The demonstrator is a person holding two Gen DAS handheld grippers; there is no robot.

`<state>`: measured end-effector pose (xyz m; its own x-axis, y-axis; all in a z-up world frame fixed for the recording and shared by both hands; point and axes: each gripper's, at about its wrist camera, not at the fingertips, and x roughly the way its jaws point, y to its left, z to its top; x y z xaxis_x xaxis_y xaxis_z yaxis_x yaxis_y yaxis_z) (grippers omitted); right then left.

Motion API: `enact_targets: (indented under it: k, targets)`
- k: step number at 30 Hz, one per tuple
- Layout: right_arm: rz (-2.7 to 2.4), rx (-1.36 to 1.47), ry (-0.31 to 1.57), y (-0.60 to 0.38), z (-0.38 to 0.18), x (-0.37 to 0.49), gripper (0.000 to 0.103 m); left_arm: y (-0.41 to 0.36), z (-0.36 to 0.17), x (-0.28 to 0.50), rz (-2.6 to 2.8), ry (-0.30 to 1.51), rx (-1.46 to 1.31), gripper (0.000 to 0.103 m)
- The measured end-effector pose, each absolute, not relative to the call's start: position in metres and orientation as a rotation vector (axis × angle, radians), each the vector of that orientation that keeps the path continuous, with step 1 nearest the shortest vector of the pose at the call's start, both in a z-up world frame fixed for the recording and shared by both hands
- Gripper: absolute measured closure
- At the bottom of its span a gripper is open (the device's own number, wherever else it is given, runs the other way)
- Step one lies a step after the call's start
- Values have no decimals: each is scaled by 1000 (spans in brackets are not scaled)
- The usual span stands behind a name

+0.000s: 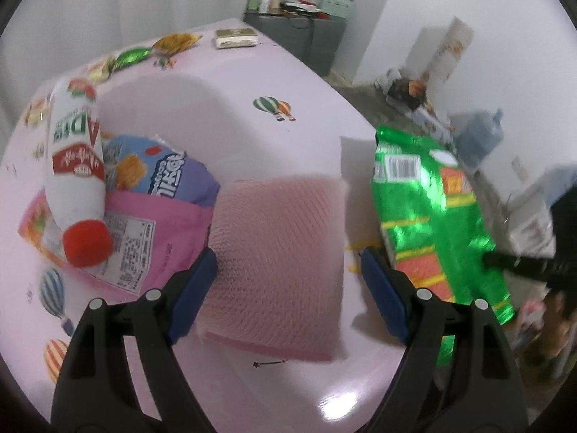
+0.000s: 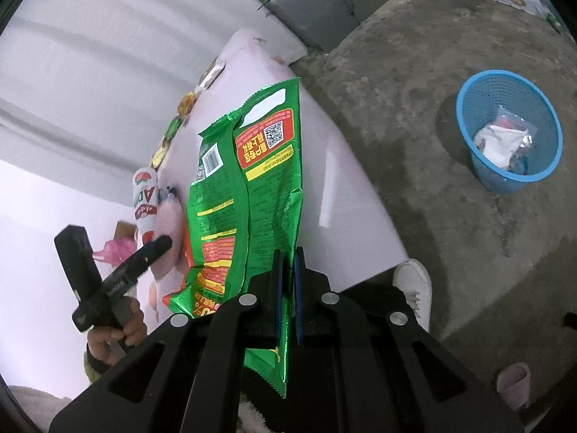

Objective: Collect trash
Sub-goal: 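Grasp the pink knitted pad with the left gripper while the right holds the green bag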

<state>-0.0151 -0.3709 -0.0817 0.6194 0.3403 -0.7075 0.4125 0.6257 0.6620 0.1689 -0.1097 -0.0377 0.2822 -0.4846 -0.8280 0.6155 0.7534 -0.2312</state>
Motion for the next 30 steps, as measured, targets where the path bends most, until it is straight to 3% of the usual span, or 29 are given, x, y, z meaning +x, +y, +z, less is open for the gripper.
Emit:
enact_targets:
  k: [5, 16, 21, 25, 30]
  targets:
    - [-22, 928, 941, -360, -79, -7, 94, -96, -61, 187, -792, 1231, -111, 28]
    - [11, 982, 987, -349, -94, 8, 85, -91, -66, 189, -777, 1202, -67, 29]
    - [48, 1028, 994, -343, -102, 12, 84, -86, -58, 189, -776, 1182, -19, 20]
    - [67, 1062, 990, -341, -106, 16, 85, -88, -53, 185, -767, 1157, 29, 20]
    - [30, 948, 1009, -330, -97, 21, 97, -86, -47, 179, -774, 1147, 58, 19]
